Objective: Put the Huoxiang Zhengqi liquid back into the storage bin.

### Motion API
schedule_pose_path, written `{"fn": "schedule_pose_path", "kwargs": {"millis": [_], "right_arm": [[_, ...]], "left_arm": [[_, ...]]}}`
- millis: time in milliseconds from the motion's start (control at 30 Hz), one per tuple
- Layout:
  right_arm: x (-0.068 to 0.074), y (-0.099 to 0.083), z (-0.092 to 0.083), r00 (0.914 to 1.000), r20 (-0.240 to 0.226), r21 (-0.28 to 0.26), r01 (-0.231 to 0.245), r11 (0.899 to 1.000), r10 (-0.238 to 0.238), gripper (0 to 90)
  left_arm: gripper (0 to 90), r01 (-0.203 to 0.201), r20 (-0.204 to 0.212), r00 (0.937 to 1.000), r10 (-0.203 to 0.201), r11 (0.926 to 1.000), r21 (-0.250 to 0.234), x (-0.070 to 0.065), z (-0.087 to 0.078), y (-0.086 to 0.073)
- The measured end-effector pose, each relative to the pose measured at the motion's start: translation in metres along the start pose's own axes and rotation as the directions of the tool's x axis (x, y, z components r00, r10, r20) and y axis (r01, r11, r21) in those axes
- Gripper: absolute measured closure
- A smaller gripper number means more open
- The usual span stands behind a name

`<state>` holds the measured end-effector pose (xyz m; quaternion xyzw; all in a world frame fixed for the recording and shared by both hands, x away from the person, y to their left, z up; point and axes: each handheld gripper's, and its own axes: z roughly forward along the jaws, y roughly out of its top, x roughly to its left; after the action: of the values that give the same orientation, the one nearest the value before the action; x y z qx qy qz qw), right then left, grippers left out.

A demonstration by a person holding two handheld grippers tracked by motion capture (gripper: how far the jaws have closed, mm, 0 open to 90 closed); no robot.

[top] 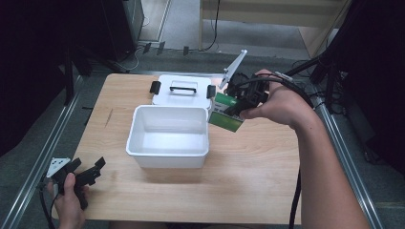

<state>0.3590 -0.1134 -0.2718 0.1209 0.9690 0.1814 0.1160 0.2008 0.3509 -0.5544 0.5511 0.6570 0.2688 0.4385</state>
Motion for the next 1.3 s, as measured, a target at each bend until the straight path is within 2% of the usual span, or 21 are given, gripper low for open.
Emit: {"fn": "schedule_pose_path", "kwargs": {"millis": [133, 200, 400, 433, 667, 933, 967, 1000, 1033, 1133, 1167, 1300], "right_arm": [[0.003, 0.018, -0.001, 0.9994, -0.015, -0.016, 0.031, 0.999, -0.031, 64.2], [0.004, 0.021, 0.0, 0.9994, -0.02, -0.019, 0.028, 0.999, -0.028, 64.3], [0.011, 0.039, 0.01, 0.9954, -0.051, -0.031, 0.079, 0.996, -0.081, 64.2], [0.013, 0.045, 0.013, 0.9933, -0.054, -0.031, 0.1, 0.994, -0.102, 64.2], [0.018, 0.058, 0.019, 0.9895, -0.08, -0.044, 0.117, 0.992, -0.12, 64.2], [0.02, 0.068, 0.035, 0.9782, -0.104, -0.047, 0.175, 0.983, -0.179, 64.2], [0.021, 0.07, 0.039, 0.9712, -0.114, -0.056, 0.204, 0.977, -0.209, 64.2], [0.021, 0.07, 0.039, 0.9712, -0.114, -0.056, 0.204, 0.977, -0.209, 64.2], [0.022, 0.071, 0.043, 0.9663, -0.116, -0.054, 0.225, 0.973, -0.23, 64.1], [0.022, 0.071, 0.047, 0.9617, -0.114, -0.05, 0.245, 0.968, -0.25, 64.1], [0.022, 0.071, 0.051, 0.9564, -0.114, -0.038, 0.266, 0.963, -0.269, 64.1], [0.021, 0.07, 0.054, 0.9535, -0.113, -0.023, 0.279, 0.96, -0.28, 64.1]], "left_arm": [[4.0, 0.003, 0.004, 1.0, -0.003, 1.0, 0.0, 0.001, 0.0, 0.0], [4.0, 0.003, 0.004, 1.0, -0.003, 1.0, 0.0, 0.0, 0.0, 0.0], [4.0, 0.006, 0.006, 1.0, -0.006, 1.0, -0.001, 0.001, 0.0, 0.0], [4.0, 0.006, 0.005, 1.0, -0.006, 1.0, -0.001, 0.001, 0.0, 0.0], [4.0, 0.012, 0.006, 0.9999, -0.012, 0.9999, -0.001, 0.002, 0.0, 0.0], [4.0, 0.013, 0.007, 0.9999, -0.013, 0.9999, 0.001, 0.001, 0.001, 0.001], [4.0, 0.013, 0.007, 0.9999, -0.013, 0.9999, -0.002, 0.001, 0.001, 0.001], [4.0, 0.014, 0.007, 0.9999, -0.014, 0.9999, -0.001, 0.001, 0.001, 0.001], [4.0, 0.013, 0.008, 0.9999, -0.013, 0.9999, -0.002, 0.001, 0.001, 0.001], [4.0, 0.015, 0.009, 0.9998, -0.015, 0.9999, -0.001, 0.001, 0.001, 0.001], [4.0, 0.012, 0.011, 0.9999, -0.012, 0.9999, 0.002, 0.002, 0.001, 0.001], [4.0, 0.013, 0.012, 0.9999, -0.013, 0.9999, 0.002, 0.002, 0.001, 0.001]]}}
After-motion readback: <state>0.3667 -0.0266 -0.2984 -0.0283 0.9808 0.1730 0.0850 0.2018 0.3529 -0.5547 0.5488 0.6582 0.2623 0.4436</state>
